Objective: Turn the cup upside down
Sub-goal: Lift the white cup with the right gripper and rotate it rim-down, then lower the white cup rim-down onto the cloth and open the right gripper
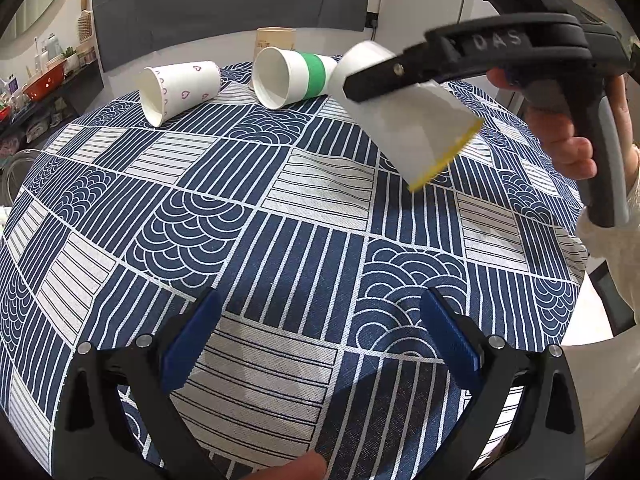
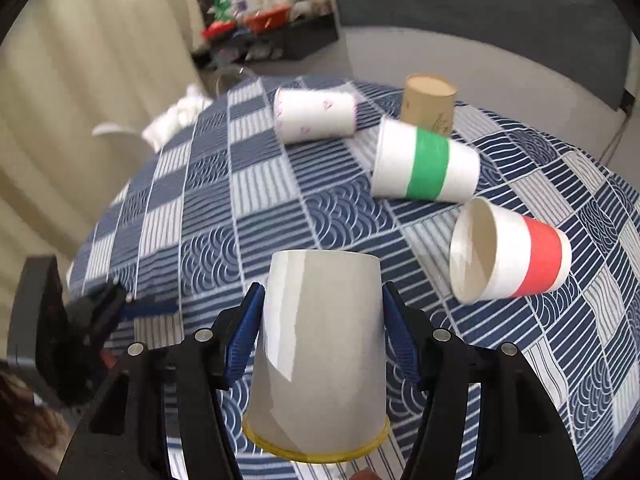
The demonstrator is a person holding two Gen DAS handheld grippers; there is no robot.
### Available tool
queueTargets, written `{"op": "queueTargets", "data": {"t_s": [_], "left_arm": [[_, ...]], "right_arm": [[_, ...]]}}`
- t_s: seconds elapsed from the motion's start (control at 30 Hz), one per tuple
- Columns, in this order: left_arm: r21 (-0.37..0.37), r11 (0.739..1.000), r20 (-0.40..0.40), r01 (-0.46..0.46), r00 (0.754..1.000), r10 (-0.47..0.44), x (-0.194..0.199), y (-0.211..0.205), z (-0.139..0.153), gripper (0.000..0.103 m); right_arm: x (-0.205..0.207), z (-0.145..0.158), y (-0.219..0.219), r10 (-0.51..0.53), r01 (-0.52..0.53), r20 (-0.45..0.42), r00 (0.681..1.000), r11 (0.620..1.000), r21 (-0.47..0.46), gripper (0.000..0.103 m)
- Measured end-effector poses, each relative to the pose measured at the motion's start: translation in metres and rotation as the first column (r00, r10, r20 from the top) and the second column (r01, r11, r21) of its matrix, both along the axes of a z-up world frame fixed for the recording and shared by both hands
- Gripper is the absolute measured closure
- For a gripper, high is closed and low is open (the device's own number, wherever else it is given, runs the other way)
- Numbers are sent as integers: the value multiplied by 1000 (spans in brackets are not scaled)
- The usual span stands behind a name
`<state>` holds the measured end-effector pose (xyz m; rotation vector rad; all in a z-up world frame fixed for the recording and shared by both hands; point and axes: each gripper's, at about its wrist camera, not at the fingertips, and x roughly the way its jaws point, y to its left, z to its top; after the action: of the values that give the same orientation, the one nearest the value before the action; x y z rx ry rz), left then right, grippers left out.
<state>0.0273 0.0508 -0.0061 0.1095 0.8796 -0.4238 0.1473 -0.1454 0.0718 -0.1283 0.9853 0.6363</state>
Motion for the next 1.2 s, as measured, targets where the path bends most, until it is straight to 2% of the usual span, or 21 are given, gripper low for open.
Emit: {"op": "queueTargets", "data": {"t_s": [0.1,0.17,0.37,0.57,0.7,0.87,0.9,0.97,1.0,1.2], "left_arm": [[4,1000,0,-2,1000,2,1,0,-1,6],[9,1000,0,-4,1000,4,1,0,-2,6],[13,1000,-4,-19,1000,19,4,-1,-5,6],[22,999,5,-41,999,41,6,-1,-5,6],[0,998,3,-61,998,61,6,2,-3,6],[0,998,4,-69,998,69,7,1,-3,6],[7,997,6,-71,997,71,6,0,-4,6],[25,997,12,-76,997,76,5,-2,-4,6],[28,997,15,-78,997,78,4,-3,-4,6],[22,996,25,-87,996,86,-2,-9,-2,6]], "right_arm": [[5,3,-5,-69,65,78,995,997,50,48],[9,3,-4,-127,119,156,980,991,61,48],[19,-2,-14,-226,209,233,946,973,98,48],[8,-14,-11,-200,188,275,940,980,69,47],[-7,-11,-12,-182,176,310,933,983,48,47],[-28,-13,-17,-150,150,307,940,988,24,45],[-31,-14,-18,-145,146,302,942,989,20,44],[-33,-19,-18,-117,124,271,955,992,-6,18],[-34,-21,-19,-92,97,236,967,995,-12,12],[-63,-21,-30,-83,94,278,957,995,-28,9]]}}
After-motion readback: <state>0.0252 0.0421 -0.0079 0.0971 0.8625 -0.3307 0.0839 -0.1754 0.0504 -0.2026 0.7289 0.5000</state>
